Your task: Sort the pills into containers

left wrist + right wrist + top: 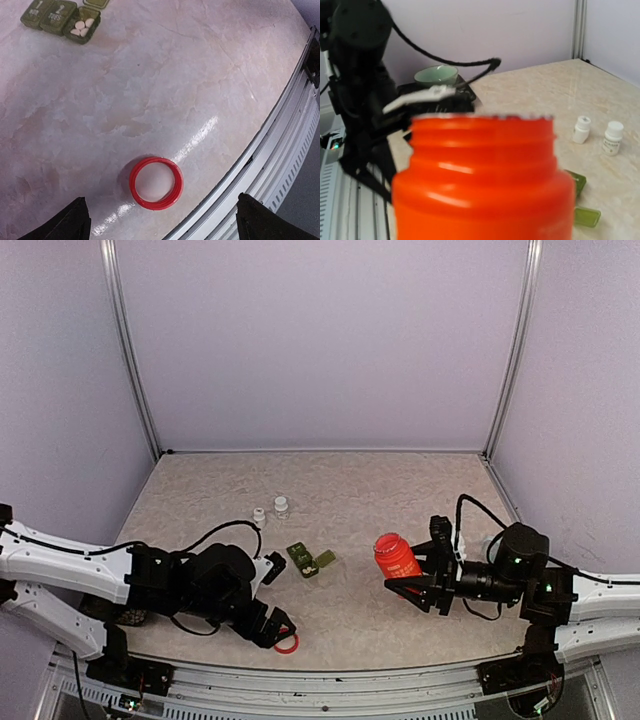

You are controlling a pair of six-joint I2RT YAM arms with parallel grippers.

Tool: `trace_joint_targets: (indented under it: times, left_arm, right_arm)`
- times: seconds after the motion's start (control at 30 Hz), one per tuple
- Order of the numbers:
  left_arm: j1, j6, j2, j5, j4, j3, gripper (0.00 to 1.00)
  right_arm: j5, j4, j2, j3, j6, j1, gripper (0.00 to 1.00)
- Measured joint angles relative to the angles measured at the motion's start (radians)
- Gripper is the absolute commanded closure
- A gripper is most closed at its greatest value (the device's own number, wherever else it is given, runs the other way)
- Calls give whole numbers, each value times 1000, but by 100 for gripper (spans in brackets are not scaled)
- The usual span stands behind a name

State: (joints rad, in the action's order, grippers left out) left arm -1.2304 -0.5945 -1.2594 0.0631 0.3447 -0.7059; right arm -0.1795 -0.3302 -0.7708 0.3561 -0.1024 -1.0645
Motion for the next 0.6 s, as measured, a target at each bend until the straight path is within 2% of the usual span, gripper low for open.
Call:
trace_joint_targets:
  times: [0.37,0.5,0.6]
  left_arm:
    - [-57,1,-238,37,7,-37,2]
    - [-66,12,-309,49,1,-74,12]
    - [-78,26,-346,52,-1,-96,25]
  right_arm:
    - [4,-54,-35,-27,-20,0,64]
    - [2,-61,-44,-27,-26,0,65]
    - [3,-63,-45,-27,-31,0,65]
